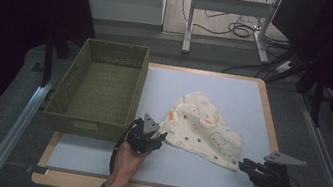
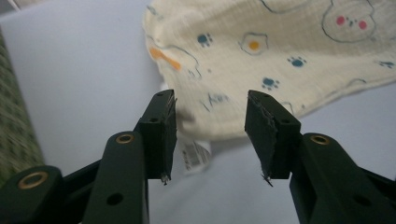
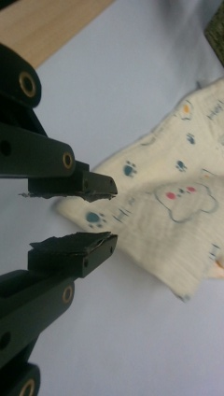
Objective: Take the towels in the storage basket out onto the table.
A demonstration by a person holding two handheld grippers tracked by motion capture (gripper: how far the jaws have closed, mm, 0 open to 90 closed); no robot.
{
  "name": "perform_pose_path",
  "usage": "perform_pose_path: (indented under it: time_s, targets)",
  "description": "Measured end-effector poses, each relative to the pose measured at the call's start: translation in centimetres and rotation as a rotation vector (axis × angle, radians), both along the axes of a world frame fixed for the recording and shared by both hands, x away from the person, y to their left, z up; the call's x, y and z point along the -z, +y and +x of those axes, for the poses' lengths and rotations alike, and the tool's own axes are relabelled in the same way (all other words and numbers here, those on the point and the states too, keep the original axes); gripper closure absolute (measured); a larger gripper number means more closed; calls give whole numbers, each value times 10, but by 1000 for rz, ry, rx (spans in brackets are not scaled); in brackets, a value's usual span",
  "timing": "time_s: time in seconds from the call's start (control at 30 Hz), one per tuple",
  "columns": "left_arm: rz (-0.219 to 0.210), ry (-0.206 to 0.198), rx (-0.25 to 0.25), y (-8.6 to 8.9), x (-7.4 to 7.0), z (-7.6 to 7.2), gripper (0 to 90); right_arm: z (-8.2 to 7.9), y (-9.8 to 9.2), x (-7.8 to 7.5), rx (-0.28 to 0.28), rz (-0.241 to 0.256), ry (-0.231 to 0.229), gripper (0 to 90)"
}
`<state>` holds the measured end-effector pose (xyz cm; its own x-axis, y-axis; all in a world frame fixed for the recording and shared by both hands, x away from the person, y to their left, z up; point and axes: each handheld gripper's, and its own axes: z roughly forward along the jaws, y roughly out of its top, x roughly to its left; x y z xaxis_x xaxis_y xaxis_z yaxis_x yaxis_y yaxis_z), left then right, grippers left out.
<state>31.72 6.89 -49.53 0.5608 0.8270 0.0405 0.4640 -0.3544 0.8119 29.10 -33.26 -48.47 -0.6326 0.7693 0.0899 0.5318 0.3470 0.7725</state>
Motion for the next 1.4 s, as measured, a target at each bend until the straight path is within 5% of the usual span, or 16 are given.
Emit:
perform_pose_path:
  time_s: [0.1,0.17,0.33,0.4,0.47,0.5,0.77,1.17,1.3,1.4]
  targets:
    - [21,12,-11,-2,2,10,541,4,1,-2,3,4,-5,695]
    - [67,53,-22,-7,14,25,546,9,5,4,3,-1,5,679]
    - [96,130,-42,-10,36,43,618,11,12,20,-2,-25,36,649]
    - [66,142,-41,-8,39,43,708,12,14,27,1,-33,46,677]
    - [79,144,-39,-7,39,42,831,12,14,29,2,-41,48,726]
    - [78,145,-33,-7,38,40,861,12,16,34,4,-67,47,831]
    - [35,159,24,8,33,8,873,2,21,33,-40,-76,52,898]
    - [-7,178,84,33,31,-55,786,-37,11,28,-93,-22,100,879]
    - [-15,131,71,34,25,-54,582,-34,9,22,-81,-16,77,803]
    - [-30,98,77,24,18,-36,492,-13,12,12,-57,-20,46,726]
